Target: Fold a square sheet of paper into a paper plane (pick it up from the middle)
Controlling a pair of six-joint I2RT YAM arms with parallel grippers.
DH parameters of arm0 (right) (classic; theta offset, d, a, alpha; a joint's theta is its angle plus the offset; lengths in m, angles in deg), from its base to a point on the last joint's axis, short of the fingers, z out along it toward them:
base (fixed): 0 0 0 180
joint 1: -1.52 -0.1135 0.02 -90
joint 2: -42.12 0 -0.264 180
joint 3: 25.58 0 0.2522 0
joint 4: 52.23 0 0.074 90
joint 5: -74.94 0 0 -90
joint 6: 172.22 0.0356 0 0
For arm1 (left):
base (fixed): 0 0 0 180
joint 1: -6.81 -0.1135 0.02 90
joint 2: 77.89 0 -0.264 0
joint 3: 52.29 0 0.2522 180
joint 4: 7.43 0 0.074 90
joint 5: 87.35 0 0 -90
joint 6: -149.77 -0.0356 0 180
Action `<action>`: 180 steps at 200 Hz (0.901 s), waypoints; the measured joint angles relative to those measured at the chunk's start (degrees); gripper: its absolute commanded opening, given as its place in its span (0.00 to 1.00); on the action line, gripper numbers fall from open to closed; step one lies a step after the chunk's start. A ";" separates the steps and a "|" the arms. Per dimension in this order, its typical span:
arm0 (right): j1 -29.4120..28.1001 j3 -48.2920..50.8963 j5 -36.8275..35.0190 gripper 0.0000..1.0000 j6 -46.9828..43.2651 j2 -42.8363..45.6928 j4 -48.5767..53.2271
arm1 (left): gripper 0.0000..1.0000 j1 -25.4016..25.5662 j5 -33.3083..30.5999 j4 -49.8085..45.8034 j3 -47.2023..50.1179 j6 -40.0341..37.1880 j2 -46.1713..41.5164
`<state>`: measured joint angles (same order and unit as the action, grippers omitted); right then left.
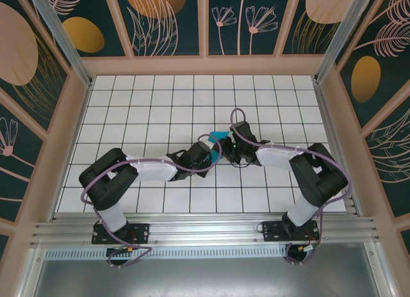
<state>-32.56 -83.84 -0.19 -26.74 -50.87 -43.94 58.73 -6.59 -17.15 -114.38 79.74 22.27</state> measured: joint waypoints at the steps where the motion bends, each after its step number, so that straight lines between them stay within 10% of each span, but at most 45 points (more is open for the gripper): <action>1: 0.02 0.02 0.00 0.48 -0.09 0.11 0.00 | 0.00 0.00 0.04 0.00 0.00 0.02 0.00; 92: 3.26 5.14 -0.28 0.49 -3.89 12.20 0.50 | 0.01 -6.32 17.81 3.96 0.04 2.97 1.16; 180: 3.41 6.03 4.24 0.24 -6.36 9.51 -4.94 | 0.01 -11.63 31.34 11.72 4.09 9.18 1.38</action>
<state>-29.15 -77.80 4.05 -33.10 -41.36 -48.88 47.10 24.76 -5.44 -110.30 88.92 23.64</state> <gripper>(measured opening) 0.265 0.067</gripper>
